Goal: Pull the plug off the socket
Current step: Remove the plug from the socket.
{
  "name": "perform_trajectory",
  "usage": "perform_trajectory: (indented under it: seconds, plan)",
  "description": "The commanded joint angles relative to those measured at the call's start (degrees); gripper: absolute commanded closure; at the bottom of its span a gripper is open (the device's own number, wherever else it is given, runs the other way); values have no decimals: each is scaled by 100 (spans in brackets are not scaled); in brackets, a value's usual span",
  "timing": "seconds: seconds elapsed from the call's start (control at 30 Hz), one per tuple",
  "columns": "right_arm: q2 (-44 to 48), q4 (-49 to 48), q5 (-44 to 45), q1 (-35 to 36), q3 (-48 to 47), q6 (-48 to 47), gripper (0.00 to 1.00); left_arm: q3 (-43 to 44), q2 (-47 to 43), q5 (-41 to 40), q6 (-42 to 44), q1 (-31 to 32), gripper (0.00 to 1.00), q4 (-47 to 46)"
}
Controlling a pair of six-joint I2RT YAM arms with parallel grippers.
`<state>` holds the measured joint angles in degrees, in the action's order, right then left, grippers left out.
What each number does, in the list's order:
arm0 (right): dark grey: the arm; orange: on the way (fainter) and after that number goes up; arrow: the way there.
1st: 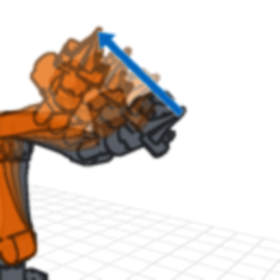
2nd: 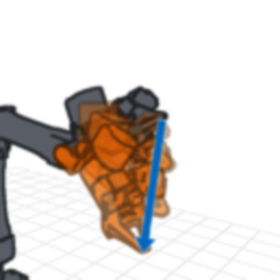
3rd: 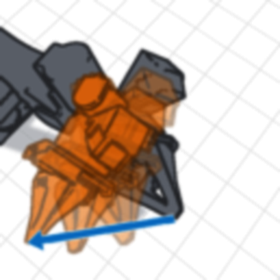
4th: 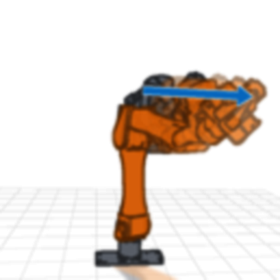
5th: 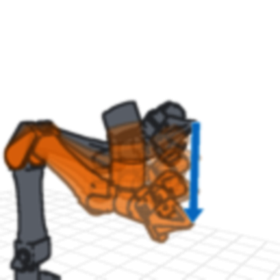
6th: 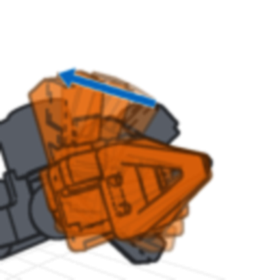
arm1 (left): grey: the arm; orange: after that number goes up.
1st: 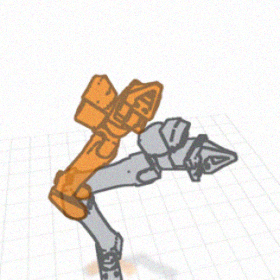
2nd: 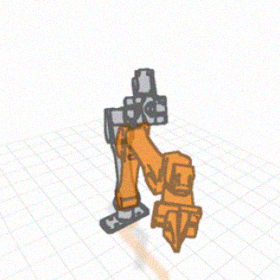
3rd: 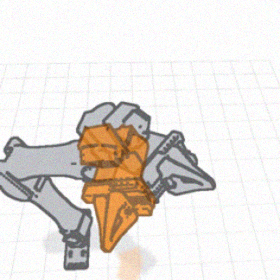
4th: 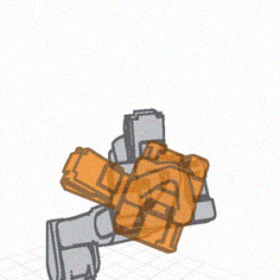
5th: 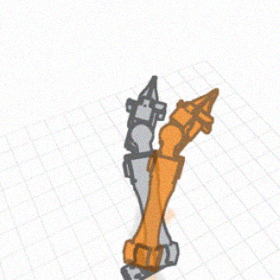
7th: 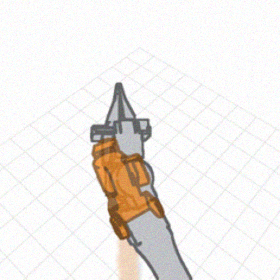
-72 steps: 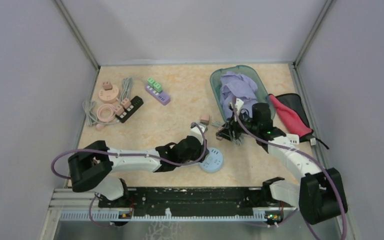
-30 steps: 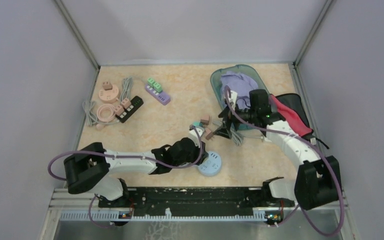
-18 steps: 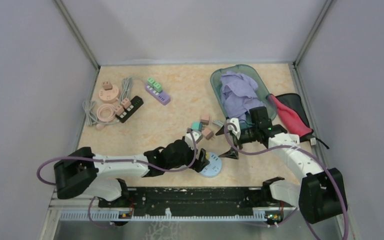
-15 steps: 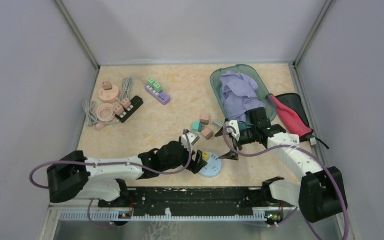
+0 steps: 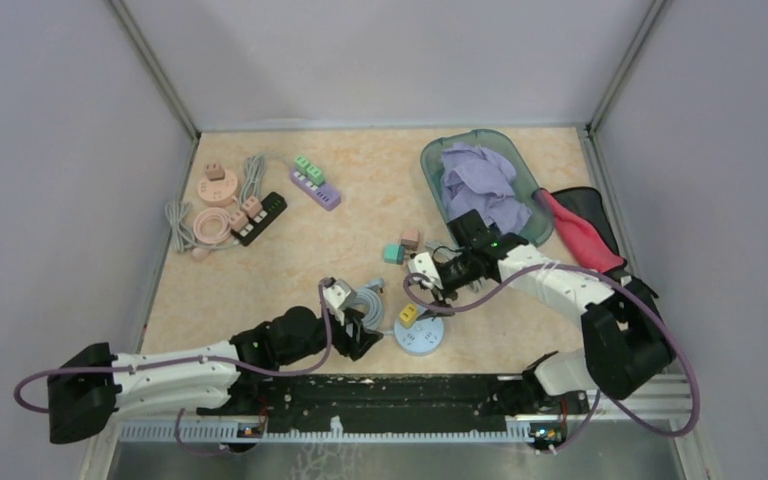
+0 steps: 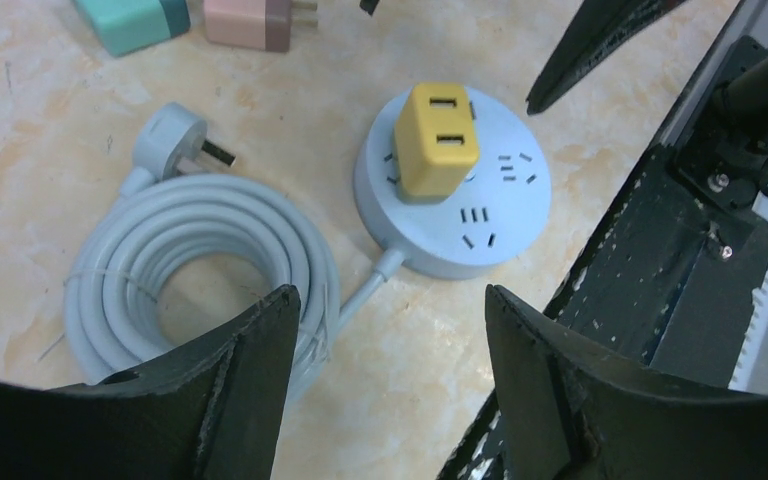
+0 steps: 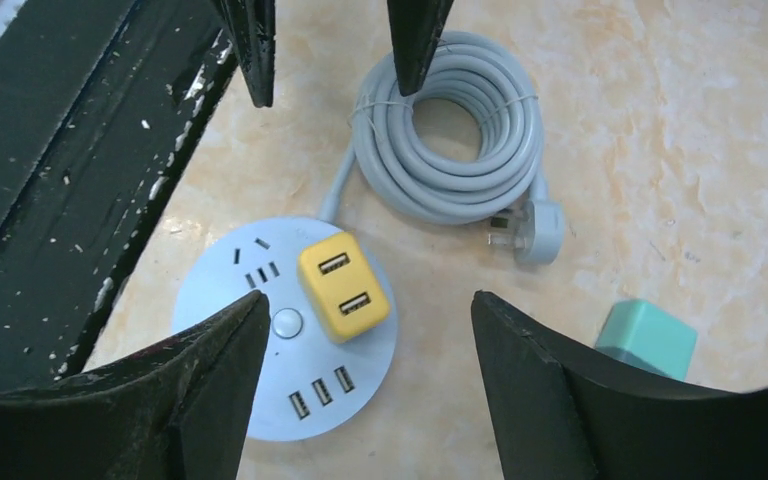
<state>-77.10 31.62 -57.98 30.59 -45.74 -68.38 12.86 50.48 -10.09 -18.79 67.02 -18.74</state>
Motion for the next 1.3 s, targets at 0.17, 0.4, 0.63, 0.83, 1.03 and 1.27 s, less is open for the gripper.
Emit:
perform_trajectory:
  seconds: [0.17, 0.4, 0.63, 0.83, 1.03, 1.27]
  plan:
    - [-555, 199, 829, 828, -574, -325, 35, -679, -595, 129, -86, 0, 27, -808]
    - [-683, 129, 1204, 1053, -532, -264, 57, -789, -483, 311, -8, 3, 27, -1194]
    - [-459, 110, 1274, 1055, -322, -341, 80, -908, -380, 385, -10, -1, 27, -1631]
    - [-177, -383, 1557, 940, -141, 337, 100, -926, -220, 256, -130, 0, 26, -1968]
    - [93, -1672, 2044, 739, 208, 2107, 100, -914, 163, 104, -662, -9, 21, -2337]
    - [-56, -2677, 2763, 739, 294, 3757, 100, -653, 634, 123, -981, -13, 23, -2335]
